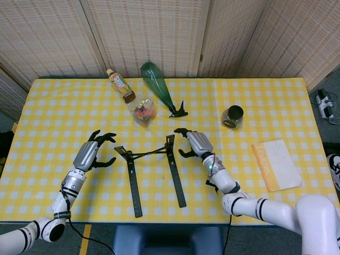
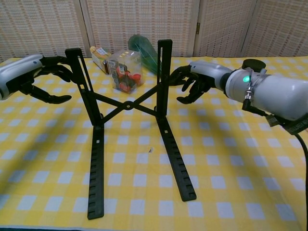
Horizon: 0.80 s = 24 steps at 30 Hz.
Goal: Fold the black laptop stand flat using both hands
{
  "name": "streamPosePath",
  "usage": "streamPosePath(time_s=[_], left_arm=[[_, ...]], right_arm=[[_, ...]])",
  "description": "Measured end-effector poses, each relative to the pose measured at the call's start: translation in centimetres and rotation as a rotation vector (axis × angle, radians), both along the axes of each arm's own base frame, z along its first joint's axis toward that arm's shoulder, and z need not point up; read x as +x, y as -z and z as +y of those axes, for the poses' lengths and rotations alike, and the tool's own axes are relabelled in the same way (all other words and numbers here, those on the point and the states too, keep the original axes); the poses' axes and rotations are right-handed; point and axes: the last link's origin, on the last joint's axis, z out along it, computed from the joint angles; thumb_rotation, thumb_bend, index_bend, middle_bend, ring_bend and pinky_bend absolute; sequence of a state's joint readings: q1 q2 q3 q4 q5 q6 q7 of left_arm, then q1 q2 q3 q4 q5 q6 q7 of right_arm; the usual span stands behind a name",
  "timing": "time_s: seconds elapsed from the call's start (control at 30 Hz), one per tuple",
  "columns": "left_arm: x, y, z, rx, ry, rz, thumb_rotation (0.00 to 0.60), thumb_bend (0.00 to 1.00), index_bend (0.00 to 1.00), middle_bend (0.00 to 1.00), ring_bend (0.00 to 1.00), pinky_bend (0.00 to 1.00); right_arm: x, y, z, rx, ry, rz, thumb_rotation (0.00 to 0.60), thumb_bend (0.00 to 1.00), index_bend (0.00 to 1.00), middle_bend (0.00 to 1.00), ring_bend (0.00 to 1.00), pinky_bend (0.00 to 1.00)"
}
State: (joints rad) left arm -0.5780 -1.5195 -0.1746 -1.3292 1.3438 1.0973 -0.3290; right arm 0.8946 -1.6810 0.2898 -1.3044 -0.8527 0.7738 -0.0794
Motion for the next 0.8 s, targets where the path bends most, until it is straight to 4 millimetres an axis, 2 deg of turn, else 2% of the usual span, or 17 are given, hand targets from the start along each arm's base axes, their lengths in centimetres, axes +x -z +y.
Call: streamPosePath(time_s=[0.17, 0.37, 0.8], left_arm=[[0.0, -0.3, -0.3, -0.002, 0.006, 0.002, 0.600, 0.32, 0.22, 0.35, 0.26, 0.00], [0.0, -0.6, -0.6, -0.005, 0.011, -0.002, 0.600, 0.32, 0.21, 0.34, 0.25, 0.00], [0.0, -0.7, -0.8, -0.013, 0.009, -0.006, 0.600, 0.32, 0.20, 0.32, 0.24, 0.00]], right_arm=[[2.1, 1.7, -0.2, -0.009, -0.014, 0.023, 0.600, 0.42, 0.37, 0.30, 0.32, 0.28], [3.5, 2.7, -0.5, -0.030, -0.012, 0.031, 0.600, 0.42, 0.45, 0.33, 0.35, 0.28], [2.9, 2.5, -0.8, -0.049, 0.001, 0.073, 0.600, 0.42, 0.46, 0.33, 0.36, 0.28]])
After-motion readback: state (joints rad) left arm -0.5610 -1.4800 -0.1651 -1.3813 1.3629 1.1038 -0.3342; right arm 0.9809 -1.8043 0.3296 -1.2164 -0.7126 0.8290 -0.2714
